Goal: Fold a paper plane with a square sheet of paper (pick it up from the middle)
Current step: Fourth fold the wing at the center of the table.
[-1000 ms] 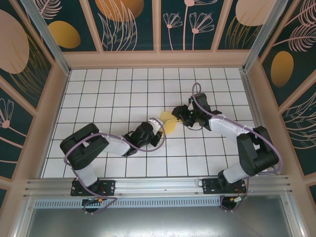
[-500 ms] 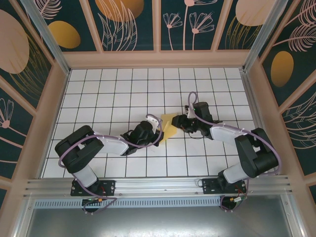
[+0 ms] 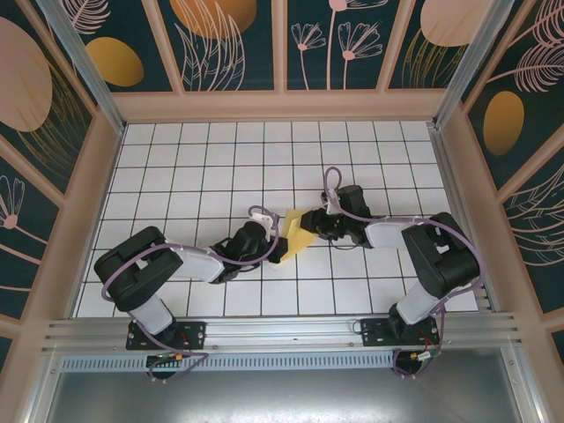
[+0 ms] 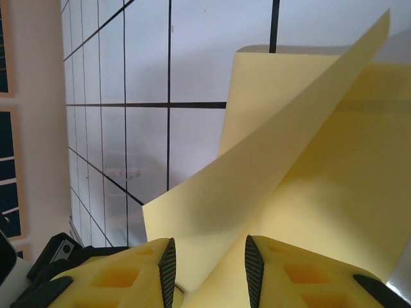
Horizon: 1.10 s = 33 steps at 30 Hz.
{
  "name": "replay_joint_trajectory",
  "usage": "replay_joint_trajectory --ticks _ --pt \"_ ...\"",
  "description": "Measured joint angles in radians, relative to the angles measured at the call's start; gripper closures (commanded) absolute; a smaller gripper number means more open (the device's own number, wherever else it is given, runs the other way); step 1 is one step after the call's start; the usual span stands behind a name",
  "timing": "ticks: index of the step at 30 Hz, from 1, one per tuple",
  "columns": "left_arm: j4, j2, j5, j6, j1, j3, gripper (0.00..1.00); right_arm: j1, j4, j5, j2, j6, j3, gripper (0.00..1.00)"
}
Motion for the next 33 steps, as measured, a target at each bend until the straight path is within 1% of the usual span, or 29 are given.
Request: replay_joint_trajectory --ticks 5,15,25,33 --pt "0.037 0.000 0.000 -0.045 0.006 -0.016 0.98 0.006 0.010 -0.003 0.020 0.004 0.000 0.62" --pt "0.054 0.000 0.007 -0.084 0.017 -0.025 0.97 0.006 0.017 -0.003 0.068 0.029 0.010 0.60" --pt "0.055 0.000 0.034 -0.096 0.026 -0.026 0.96 0.011 0.016 -0.003 0.089 0.037 0.037 0.54" --pt "0.065 0.014 0.079 -0.106 0.040 -0.026 0.88 0.018 -0.005 0.008 0.111 0.048 0.066 0.51"
